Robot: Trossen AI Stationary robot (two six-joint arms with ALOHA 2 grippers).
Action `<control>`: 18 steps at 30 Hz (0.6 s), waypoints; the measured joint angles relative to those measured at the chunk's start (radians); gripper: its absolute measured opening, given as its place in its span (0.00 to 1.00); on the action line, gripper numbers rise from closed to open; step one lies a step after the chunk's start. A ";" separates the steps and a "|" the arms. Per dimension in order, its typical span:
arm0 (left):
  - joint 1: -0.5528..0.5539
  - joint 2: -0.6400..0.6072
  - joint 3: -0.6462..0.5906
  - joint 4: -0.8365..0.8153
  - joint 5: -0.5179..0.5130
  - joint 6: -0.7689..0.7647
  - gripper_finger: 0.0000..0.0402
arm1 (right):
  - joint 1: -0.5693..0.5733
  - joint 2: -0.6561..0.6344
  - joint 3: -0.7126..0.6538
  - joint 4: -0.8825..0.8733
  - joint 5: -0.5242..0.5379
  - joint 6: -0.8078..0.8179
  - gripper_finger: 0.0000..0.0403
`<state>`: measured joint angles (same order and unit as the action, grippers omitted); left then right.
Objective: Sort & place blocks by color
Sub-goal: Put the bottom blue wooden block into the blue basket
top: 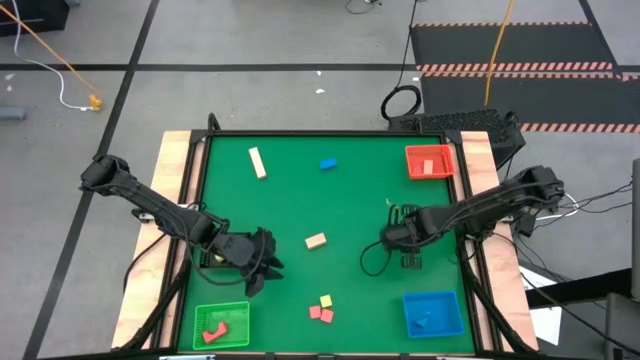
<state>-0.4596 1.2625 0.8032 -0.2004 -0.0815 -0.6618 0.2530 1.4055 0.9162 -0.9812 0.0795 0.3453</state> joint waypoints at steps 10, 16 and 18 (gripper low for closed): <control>0.055 0.000 0.000 0.004 -0.209 0.123 0.37 | 0.071 -0.127 0.065 0.198 -0.205 0.473 0.28; 0.121 0.000 0.000 0.003 -0.353 0.216 0.37 | 0.239 -0.135 0.065 0.400 -0.430 0.716 0.28; 0.145 0.000 0.000 0.003 -0.366 0.247 0.37 | 0.305 -0.135 0.065 0.433 -0.468 0.803 0.28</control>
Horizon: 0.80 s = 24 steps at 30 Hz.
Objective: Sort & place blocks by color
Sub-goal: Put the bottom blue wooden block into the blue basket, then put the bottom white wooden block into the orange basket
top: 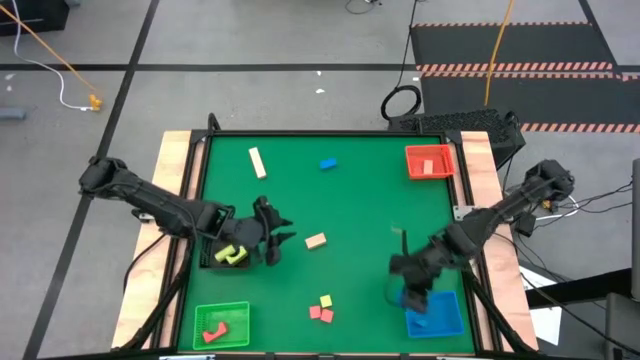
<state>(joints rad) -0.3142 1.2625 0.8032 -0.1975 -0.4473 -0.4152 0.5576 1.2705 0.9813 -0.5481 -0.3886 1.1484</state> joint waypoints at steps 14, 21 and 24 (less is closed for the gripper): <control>0.071 0.000 0.000 -0.087 -0.001 -0.084 0.37 | 0.200 0.000 -0.062 -0.020 -0.072 0.557 0.30; 0.071 0.000 0.000 -0.145 0.001 -0.122 0.37 | 0.216 0.000 -0.097 -0.008 -0.088 0.642 0.58; 0.071 0.007 0.000 -0.141 0.001 -0.122 0.37 | 0.217 -0.003 -0.098 0.002 -0.097 0.637 0.67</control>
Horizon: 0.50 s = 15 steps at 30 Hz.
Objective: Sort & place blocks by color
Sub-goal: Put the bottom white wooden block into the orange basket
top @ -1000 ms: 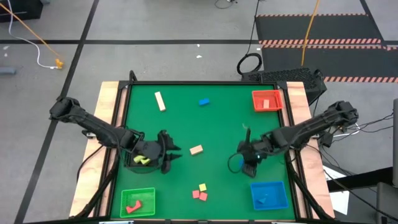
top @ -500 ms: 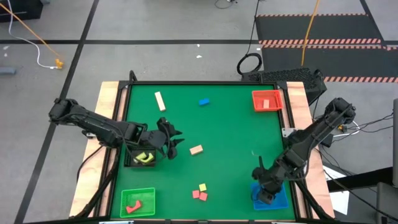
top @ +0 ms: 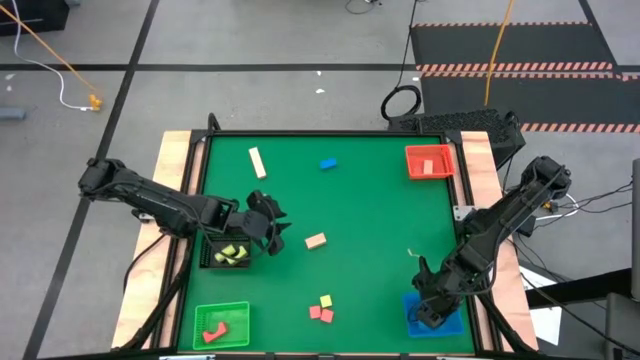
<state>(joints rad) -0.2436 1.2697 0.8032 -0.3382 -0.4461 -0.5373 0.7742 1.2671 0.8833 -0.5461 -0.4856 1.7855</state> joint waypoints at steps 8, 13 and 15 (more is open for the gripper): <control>-0.022 0.099 0.000 0.050 0.002 -0.016 0.37 | -0.009 0.000 0.000 -0.003 -0.014 -0.096 0.74; -0.042 0.187 0.000 0.175 0.004 0.000 0.37 | -0.053 0.000 0.000 -0.003 0.067 -0.233 0.73; -0.048 0.207 0.000 0.203 0.003 0.004 0.37 | -0.076 0.000 0.000 -0.003 0.114 -0.304 0.73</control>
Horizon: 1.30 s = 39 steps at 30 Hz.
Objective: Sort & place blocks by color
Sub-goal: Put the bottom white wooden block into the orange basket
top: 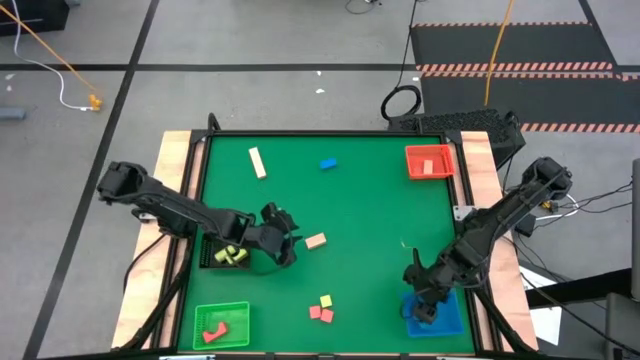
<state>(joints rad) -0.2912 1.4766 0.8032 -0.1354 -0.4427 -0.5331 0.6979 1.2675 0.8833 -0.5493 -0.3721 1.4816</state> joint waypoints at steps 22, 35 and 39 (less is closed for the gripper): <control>0.001 0.240 0.000 0.329 -0.005 0.174 0.56 | -0.241 0.000 -0.112 0.145 0.138 -0.528 0.73; 0.017 0.261 0.001 0.343 -0.006 0.147 0.58 | -0.313 0.001 -0.267 0.354 0.232 -0.616 0.73; 0.018 0.327 0.001 0.397 -0.006 0.131 0.58 | -0.313 0.001 -0.267 0.395 0.303 -0.719 0.73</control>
<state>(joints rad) -0.2733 1.8035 0.8040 0.2613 -0.4488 -0.4017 0.3851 1.2682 0.6159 -0.1546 -0.0687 0.7624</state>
